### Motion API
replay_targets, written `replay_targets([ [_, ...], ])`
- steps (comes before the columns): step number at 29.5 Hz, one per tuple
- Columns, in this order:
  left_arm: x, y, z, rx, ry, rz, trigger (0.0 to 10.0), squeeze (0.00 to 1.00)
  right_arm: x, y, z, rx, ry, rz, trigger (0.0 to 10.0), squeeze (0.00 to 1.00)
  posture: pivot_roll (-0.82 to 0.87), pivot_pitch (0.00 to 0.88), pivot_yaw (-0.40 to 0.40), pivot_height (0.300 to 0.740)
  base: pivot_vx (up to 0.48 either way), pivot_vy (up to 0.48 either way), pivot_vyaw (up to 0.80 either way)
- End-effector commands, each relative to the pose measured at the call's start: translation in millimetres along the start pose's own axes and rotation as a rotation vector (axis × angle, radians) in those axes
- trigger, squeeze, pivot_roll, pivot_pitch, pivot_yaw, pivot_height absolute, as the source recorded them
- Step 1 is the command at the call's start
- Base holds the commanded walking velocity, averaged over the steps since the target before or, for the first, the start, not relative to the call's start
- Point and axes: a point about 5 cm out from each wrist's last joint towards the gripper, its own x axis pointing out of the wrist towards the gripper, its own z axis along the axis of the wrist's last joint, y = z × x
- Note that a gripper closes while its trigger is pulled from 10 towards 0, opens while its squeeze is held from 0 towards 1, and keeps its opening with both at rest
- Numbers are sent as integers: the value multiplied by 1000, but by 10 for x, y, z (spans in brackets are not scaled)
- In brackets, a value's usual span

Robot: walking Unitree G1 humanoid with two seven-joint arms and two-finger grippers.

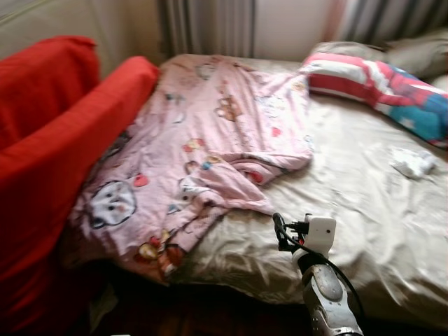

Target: Clean up the room

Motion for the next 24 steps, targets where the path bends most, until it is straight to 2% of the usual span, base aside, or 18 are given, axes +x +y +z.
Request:
replay_targets([
  [1,-27,5,-125,-10,38,6,10000,0,-21,-11,-30,14,9,-7,10000,0,96,203,9,740,0,0,0],
  [11,-30,7,-135,-13,37,11,10000,0,-15,-10,-24,3,7,0,10000,0,98,201,10,740,0,0,0],
  [24,-7,-35,-75,-20,17,5,10000,0,-16,3,-15,3,1,8,10000,0,99,210,6,740,0,0,800],
])
